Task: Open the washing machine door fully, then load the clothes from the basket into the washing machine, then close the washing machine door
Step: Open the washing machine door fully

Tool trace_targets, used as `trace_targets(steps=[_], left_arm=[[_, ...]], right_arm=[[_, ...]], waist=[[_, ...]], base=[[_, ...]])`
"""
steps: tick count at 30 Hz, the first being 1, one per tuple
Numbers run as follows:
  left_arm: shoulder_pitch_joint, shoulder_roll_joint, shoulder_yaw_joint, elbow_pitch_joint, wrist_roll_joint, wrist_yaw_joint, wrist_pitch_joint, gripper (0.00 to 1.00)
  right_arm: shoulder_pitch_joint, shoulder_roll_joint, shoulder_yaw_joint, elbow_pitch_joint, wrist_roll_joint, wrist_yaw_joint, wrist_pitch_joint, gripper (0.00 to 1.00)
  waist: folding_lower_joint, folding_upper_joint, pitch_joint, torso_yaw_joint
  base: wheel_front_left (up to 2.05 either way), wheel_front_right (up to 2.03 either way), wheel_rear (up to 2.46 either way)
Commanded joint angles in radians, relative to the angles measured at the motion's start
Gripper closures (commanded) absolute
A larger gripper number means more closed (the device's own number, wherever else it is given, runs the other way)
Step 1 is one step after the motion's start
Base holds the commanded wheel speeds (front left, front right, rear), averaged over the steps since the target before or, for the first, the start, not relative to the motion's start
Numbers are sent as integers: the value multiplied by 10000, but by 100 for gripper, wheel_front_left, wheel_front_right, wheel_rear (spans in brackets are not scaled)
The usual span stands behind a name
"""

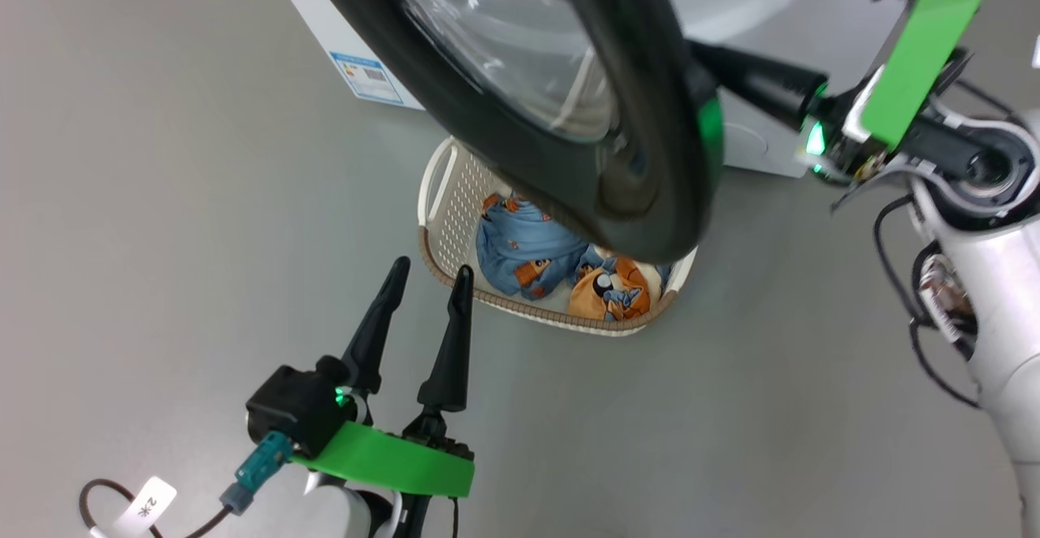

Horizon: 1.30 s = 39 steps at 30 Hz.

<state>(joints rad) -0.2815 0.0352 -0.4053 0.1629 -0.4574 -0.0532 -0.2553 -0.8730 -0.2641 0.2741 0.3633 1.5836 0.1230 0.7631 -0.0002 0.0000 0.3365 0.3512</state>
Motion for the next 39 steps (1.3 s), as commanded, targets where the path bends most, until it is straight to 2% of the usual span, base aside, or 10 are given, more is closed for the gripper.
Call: trace_targets(steps=[1,19,31,32,33,34,36,37,38,39], left_arm=[[91,150,376,-172,60,-36,-65,0],[737,150,740,-93,136,-161,-65,0],[855,150,980,18,207,-212,-65,0],[853,150,1019,41,235,-227,-65,0],[849,150,1059,64,262,-244,-65,0],[843,150,1105,89,293,-265,-65,0],[836,150,1235,142,336,-303,-65,0],[834,150,1307,175,357,-327,-65,0],[831,150,1380,217,384,-352,-65,0],[828,150,1455,262,406,-376,-65,0]], right_arm=[[277,266,194,-375,112,77,151,100],[1598,1343,685,-684,118,77,521,100],[1911,1282,268,-716,-113,77,37,100],[1959,1249,204,-728,-128,77,-41,97],[2007,1203,147,-753,-150,77,-110,86],[2061,1147,87,-784,-193,77,-205,66],[2179,1070,-10,-848,-237,77,-375,50],[2234,1037,-55,-889,-263,77,-469,24],[2289,1008,-97,-934,-302,77,-587,5],[2354,997,-134,-966,-314,77,-692,0]], waist=[[2,0,-214,40],[2,0,-1033,474],[2,0,-1275,38],[2,0,-1302,-30],[2,0,-1326,-95],[2,0,-1355,-160],[2,0,-1411,-308],[2,0,-1440,-391],[2,0,-1476,-474],[2,0,-1518,-560]], base=[[0,0,0],[0,0,0],[0,0,0],[0,0,0],[0,0,0],[0,0,0],[0,0,0],[0,0,0],[0,0,0],[0,0,0]])
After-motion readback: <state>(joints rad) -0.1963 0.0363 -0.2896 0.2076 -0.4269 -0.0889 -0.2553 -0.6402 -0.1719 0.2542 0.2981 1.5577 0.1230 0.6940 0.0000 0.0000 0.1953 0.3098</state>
